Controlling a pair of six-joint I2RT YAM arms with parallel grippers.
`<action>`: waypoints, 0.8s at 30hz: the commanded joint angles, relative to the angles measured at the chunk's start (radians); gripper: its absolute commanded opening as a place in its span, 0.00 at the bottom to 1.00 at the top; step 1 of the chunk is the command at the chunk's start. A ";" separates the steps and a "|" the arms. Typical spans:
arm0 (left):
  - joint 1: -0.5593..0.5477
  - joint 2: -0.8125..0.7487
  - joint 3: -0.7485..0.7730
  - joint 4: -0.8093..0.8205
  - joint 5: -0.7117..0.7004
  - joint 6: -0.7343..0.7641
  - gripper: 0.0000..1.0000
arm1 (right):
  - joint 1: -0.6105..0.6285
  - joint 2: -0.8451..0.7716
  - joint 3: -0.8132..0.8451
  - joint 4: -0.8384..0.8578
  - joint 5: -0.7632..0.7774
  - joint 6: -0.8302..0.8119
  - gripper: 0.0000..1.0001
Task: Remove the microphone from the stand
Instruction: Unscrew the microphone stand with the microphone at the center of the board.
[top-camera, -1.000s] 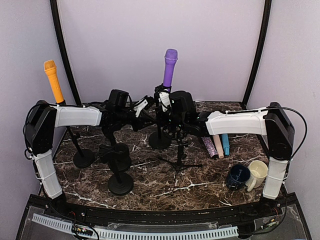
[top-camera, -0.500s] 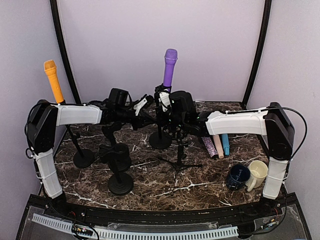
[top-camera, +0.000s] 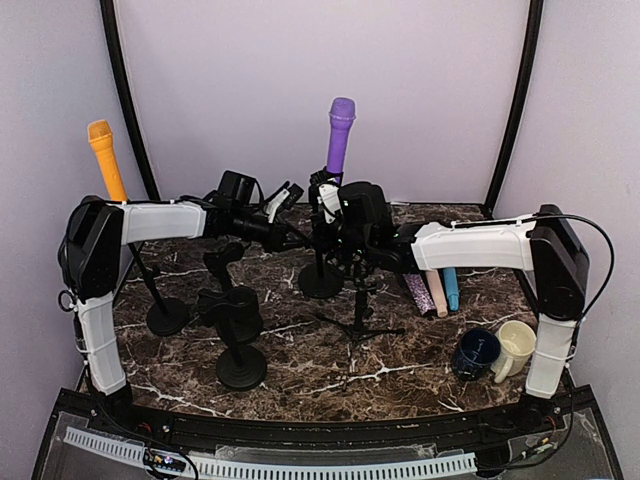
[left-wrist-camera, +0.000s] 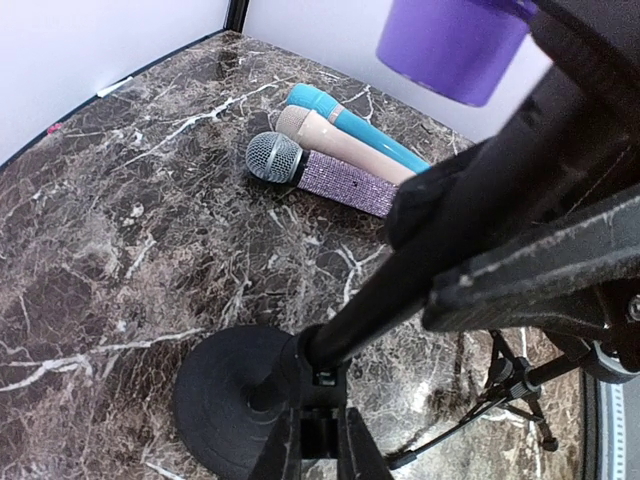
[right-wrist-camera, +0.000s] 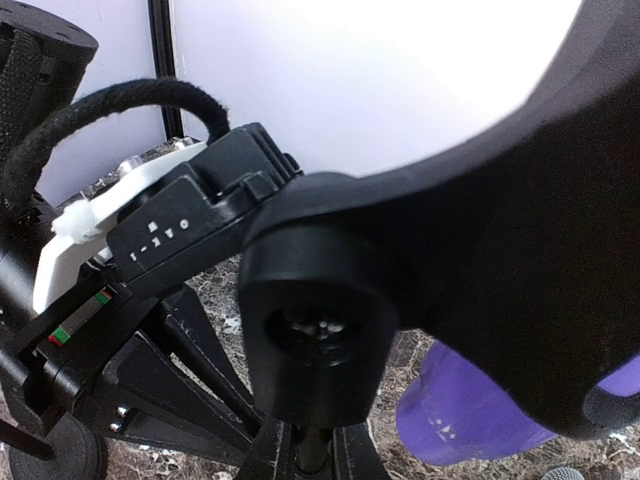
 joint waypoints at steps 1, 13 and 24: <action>0.016 0.045 0.032 -0.097 0.041 -0.106 0.00 | 0.016 -0.039 -0.003 0.073 -0.025 -0.011 0.00; 0.025 0.095 0.131 -0.250 0.040 -0.221 0.00 | 0.016 -0.046 -0.008 0.077 -0.020 -0.014 0.00; 0.028 0.140 0.201 -0.358 0.074 -0.311 0.00 | 0.016 -0.043 0.001 0.074 -0.020 -0.015 0.00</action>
